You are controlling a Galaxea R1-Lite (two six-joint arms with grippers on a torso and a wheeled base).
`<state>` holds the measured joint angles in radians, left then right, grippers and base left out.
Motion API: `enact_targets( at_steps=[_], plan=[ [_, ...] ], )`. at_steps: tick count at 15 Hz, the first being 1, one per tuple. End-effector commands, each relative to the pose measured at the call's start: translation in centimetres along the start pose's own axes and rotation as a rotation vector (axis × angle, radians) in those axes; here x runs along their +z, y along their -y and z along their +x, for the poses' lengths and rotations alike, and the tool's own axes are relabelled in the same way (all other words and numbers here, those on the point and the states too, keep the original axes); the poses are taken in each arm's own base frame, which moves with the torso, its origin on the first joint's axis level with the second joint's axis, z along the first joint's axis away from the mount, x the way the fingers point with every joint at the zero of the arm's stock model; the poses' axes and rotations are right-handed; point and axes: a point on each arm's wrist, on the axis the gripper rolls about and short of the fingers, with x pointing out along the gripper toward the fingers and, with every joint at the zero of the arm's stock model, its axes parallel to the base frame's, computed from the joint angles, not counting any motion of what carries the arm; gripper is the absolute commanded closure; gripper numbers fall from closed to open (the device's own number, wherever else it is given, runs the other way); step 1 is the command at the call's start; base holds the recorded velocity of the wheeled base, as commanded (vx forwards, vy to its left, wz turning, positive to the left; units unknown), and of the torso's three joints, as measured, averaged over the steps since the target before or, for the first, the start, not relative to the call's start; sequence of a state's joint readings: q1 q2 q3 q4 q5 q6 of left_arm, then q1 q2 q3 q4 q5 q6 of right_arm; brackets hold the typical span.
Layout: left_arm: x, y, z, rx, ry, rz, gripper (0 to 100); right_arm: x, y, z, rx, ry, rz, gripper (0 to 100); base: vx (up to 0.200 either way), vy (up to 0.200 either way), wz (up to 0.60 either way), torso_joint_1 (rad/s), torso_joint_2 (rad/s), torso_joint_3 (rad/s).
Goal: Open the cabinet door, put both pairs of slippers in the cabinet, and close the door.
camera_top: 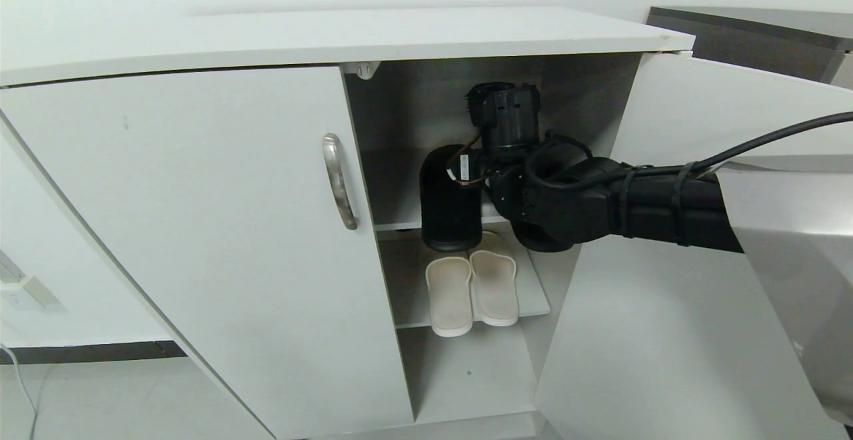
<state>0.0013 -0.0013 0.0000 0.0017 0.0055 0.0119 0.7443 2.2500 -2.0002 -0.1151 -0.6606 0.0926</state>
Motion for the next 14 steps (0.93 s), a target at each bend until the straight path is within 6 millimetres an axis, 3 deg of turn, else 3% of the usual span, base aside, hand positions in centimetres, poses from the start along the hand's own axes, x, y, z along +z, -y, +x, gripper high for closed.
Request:
enact_targets(
  at_steps=[1,14],
  plan=[
    [0.0,0.0,0.0,0.001,-0.001,0.000,100,0.3,0.0,0.0,0.007,0.017,-0.001,0,0.000,0.000,0.00,0.000,0.00,0.000],
    [0.0,0.0,0.0,0.001,-0.001,0.000,100,-1.2,0.1,1.6,-0.019,0.019,-0.008,0,0.000,0.000,0.00,0.000,0.00,0.000]
  ],
)
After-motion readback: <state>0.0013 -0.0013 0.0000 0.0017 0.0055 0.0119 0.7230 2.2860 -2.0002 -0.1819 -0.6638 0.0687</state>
